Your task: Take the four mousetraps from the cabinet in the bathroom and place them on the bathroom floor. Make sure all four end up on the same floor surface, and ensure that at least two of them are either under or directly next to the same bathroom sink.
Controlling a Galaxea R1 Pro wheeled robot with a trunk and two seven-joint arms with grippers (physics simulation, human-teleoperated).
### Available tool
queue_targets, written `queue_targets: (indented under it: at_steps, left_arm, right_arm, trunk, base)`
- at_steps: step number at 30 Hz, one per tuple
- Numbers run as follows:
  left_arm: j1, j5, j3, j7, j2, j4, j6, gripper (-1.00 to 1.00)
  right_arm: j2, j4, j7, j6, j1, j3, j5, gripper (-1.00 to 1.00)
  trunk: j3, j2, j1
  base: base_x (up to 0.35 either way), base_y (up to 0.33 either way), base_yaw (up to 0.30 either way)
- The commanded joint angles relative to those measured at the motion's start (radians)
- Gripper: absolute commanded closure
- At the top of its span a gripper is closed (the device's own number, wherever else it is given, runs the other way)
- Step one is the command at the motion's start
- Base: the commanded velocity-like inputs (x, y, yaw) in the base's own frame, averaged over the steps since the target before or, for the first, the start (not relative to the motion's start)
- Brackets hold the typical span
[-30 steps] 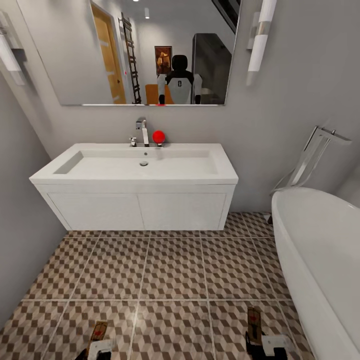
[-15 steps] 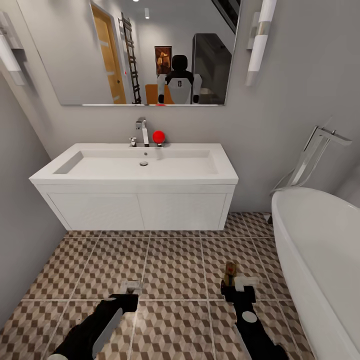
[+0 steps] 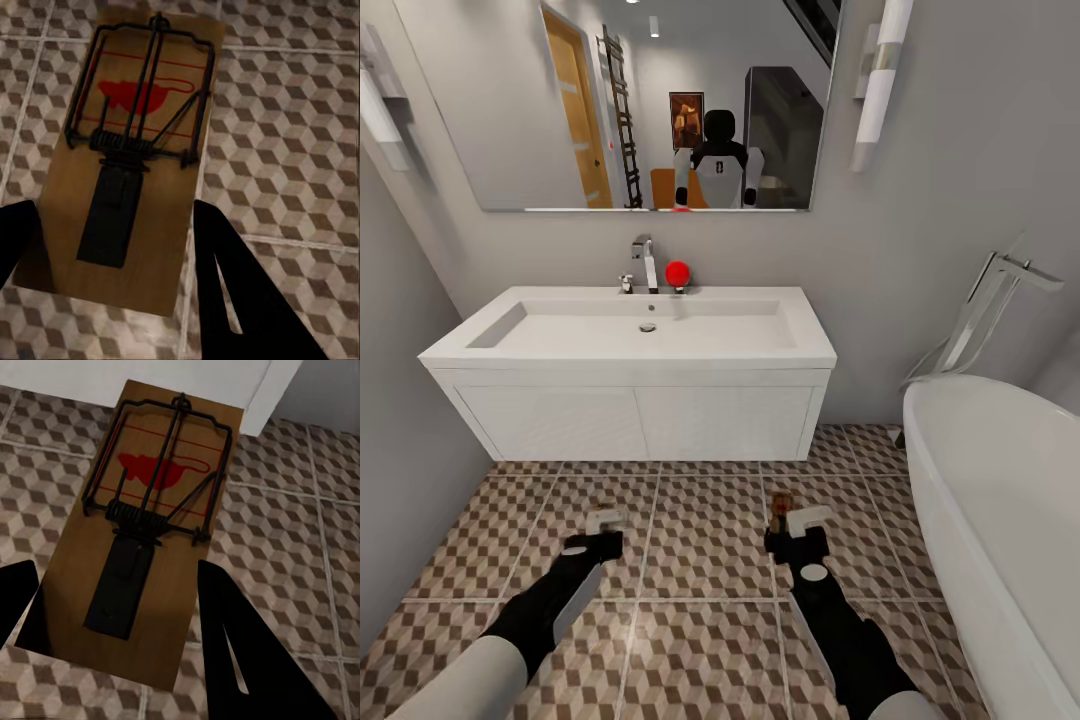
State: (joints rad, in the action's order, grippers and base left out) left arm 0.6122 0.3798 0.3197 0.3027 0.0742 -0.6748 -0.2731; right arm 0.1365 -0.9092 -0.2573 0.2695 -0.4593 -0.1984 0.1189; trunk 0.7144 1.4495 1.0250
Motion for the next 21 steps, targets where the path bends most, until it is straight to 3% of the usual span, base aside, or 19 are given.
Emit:
queue_targets:
  at_steps: [1, 6, 12, 21]
  left_arm:
    - [0.001, 0.007, 0.009, 0.008, 0.003, 0.011, 0.046, 1.0]
    - [0.001, 0.004, 0.01, -0.035, 0.01, 0.052, 0.131, 1.0]
    - [0.001, 0.004, 0.011, -0.085, 0.029, 0.051, 0.143, 1.0]
    - [0.002, 0.005, 0.013, -0.112, 0.03, 0.003, 0.141, 1.0]
  right_arm:
    - [0.0, -0.001, -0.002, 0.009, -0.001, -0.015, 0.007, 1.0]
    - [0.0, 0.001, -0.002, 0.009, -0.001, -0.033, 0.005, 1.0]
    - [-0.001, 0.001, -0.002, 0.008, -0.001, -0.036, 0.005, 1.0]
    - [-0.005, -0.009, -0.004, -0.015, -0.001, -0.036, 0.007, 1.0]
  trunk:
    - [0.001, 0.0, 0.0]
    - [0.001, 0.0, 0.0]
    - [0.001, 0.0, 0.0]
    - [0.001, 0.0, 0.0]
  base:
    - [0.0, 0.0, 0.0]
    - [0.0, 0.0, 0.0]
    - [0.0, 0.0, 0.0]
    - [0.0, 0.0, 0.0]
